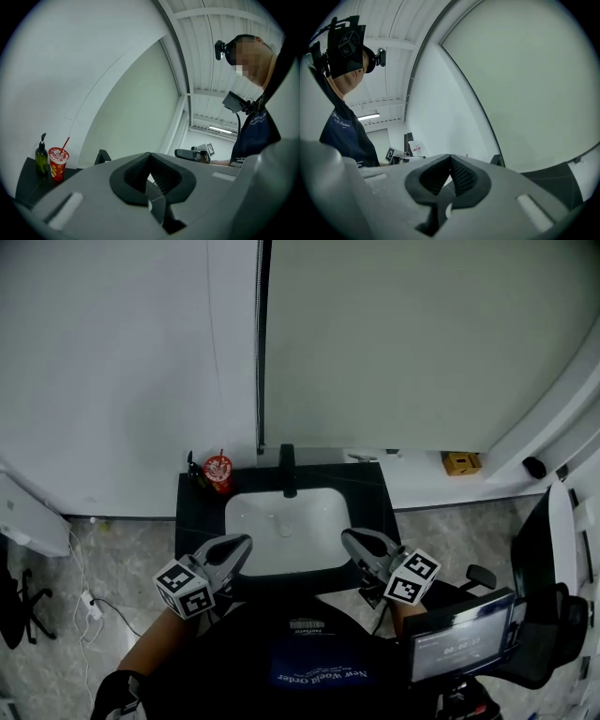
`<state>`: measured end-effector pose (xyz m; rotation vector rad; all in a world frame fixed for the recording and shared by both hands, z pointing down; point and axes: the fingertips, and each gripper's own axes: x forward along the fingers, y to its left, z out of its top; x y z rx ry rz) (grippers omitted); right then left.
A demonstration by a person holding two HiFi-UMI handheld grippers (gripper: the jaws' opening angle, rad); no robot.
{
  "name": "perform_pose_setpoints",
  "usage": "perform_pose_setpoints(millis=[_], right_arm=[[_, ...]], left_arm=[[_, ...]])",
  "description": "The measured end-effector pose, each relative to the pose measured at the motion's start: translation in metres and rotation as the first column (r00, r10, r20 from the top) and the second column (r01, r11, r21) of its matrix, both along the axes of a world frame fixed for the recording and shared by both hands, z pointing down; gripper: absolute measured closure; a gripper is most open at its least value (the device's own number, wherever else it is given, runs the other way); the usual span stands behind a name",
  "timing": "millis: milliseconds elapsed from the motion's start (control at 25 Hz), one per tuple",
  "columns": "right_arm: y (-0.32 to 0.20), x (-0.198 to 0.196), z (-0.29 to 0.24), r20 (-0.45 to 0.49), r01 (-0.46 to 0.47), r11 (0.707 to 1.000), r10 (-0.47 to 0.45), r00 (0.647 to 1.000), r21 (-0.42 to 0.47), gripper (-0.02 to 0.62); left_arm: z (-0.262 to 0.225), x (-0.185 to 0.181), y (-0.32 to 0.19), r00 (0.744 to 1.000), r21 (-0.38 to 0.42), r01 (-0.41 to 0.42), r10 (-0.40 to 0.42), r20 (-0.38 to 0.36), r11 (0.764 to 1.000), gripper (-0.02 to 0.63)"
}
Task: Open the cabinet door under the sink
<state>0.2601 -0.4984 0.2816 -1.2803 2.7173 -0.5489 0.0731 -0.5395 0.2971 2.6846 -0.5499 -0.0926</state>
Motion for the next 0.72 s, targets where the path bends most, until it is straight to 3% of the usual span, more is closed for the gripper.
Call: perform_pose_setpoints(millis=[320,480,720], right_arm=[[-0.061,0.04,0.006,0.044,0.226,0.974,-0.226,0.973,0.003,0.595],[-0.065,0.053,0.011,0.015,0.265,0.964,-0.265,0.964,0.008,0.595],[-0.079,0.037,0.021,-0.001,0.255,0.967,-0.255,0.967,-0.004,0.595]], left_arm=[[-0.005,0.047,-0.021,0.973,0.011,0.23,-0.23,0.006,0.973,0.606],[-0.006,0.06,-0.009,0.957,0.029,0.291,-0.291,0.016,0.956,0.606],[-0.001,0.029,-0.013,0.944,0.032,0.327,-0.328,0.043,0.944,0.606]])
